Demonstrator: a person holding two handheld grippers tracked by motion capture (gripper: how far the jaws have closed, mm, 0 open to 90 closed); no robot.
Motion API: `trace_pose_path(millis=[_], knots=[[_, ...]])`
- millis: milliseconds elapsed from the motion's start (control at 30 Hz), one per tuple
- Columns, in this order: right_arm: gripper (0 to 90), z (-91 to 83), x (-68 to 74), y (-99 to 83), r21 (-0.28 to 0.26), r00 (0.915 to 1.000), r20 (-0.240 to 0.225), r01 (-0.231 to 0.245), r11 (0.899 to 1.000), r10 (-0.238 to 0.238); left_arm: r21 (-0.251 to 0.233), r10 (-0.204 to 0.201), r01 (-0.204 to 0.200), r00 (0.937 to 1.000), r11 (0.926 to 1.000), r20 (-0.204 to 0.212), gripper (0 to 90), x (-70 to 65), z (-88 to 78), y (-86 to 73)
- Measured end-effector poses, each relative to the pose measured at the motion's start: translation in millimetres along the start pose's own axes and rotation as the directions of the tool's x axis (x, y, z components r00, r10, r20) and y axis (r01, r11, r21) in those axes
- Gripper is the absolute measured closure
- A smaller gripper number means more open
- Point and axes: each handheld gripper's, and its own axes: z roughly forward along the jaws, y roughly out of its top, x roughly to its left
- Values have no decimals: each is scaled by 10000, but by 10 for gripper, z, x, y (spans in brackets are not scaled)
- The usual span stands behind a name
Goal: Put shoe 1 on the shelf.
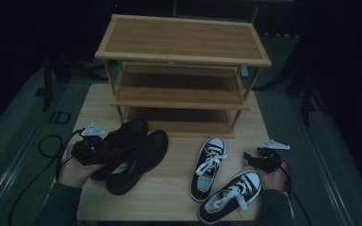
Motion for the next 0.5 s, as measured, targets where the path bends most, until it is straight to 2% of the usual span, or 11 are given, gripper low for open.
trace_pose_path(millis=[267, 500], knots=[[295, 0, 1, 0, 2, 10000, 2, 0, 10000, 0, 360, -78, 95, 9989, 9993, -457, 293, -4, 87, 4], [295, 0, 1, 0, 1, 10000, 3, -1, 10000, 1, 938, -74, 101, 9996, 9955, -286, 275, -11, 215, 18]])
